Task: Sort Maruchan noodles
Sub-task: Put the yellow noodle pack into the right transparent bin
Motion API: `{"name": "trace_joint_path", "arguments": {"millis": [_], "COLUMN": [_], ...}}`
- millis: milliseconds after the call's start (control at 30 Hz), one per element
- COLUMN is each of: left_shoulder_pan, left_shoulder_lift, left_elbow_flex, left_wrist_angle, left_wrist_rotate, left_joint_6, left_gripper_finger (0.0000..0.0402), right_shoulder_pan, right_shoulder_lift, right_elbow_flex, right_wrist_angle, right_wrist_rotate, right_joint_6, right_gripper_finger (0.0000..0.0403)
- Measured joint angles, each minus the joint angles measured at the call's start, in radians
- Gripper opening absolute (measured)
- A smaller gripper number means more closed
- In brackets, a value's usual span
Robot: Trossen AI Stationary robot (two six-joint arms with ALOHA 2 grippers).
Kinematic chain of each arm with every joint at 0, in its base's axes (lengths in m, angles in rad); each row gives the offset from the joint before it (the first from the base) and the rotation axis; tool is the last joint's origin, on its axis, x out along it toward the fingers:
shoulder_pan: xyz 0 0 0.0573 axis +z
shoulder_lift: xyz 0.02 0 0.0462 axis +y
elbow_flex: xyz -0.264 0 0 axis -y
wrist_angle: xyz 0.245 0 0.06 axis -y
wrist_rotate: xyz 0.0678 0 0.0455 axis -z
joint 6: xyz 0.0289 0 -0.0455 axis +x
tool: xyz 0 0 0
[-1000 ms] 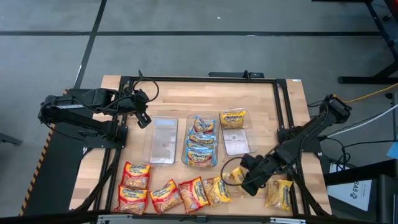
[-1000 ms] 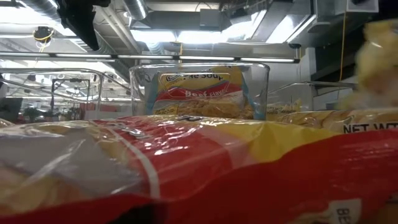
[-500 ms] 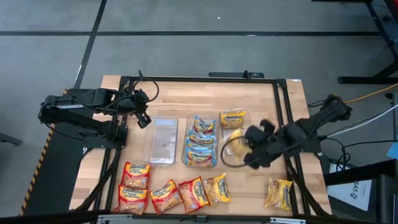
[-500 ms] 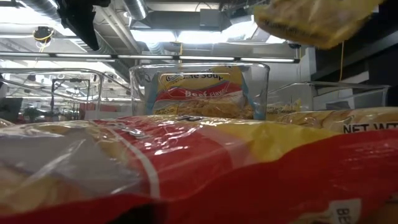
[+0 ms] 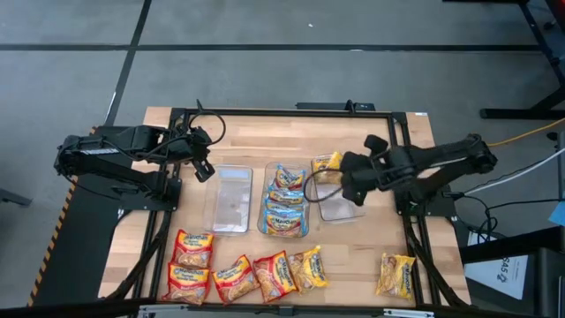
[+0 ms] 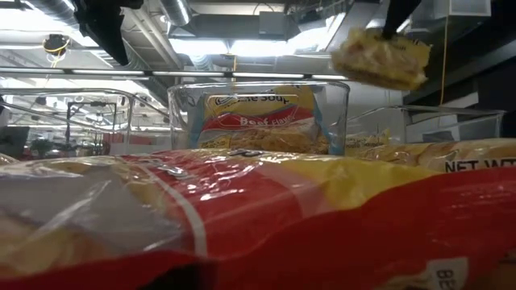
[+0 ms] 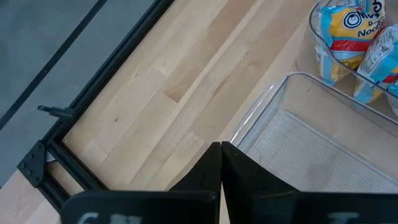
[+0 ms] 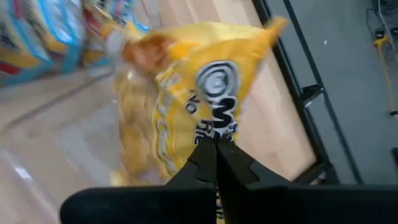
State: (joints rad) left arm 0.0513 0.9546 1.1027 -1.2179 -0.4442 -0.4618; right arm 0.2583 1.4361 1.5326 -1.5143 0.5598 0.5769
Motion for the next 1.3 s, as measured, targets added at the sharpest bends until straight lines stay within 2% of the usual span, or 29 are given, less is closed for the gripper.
{"name": "trace_joint_path", "arguments": {"millis": [300, 533, 733, 1067, 1300], "left_shoulder_pan": [0.000, 0.000, 0.000, 0.000, 0.000], "left_shoulder_lift": [0.000, 0.000, 0.000, 0.000, 0.000], "left_elbow_flex": [0.000, 0.000, 0.000, 0.000, 0.000], "left_wrist_angle": [0.000, 0.000, 0.000, 0.000, 0.000], "left_wrist_rotate": [0.000, 0.000, 0.000, 0.000, 0.001], "left_joint_6": [0.000, 0.000, 0.000, 0.000, 0.000], "left_gripper_finger": [0.0000, 0.0000, 0.0000, 0.0000, 0.0000], "right_shoulder_pan": [-0.118, -0.130, -0.130, -0.130, -0.137], "right_shoulder_lift": [0.006, 0.005, 0.006, 0.006, 0.008], "right_elbow_flex": [-0.133, -0.263, -0.349, -0.404, -0.404], "right_wrist_angle": [0.122, 0.290, 0.313, 0.478, 0.498], "right_wrist_rotate": [-0.097, -0.144, -0.162, -0.161, -0.161], "right_joint_6": [-0.169, -0.228, -0.232, -0.276, -0.324], "right_gripper_finger": [0.0000, 0.0000, 0.0000, 0.0000, 0.0000]}}
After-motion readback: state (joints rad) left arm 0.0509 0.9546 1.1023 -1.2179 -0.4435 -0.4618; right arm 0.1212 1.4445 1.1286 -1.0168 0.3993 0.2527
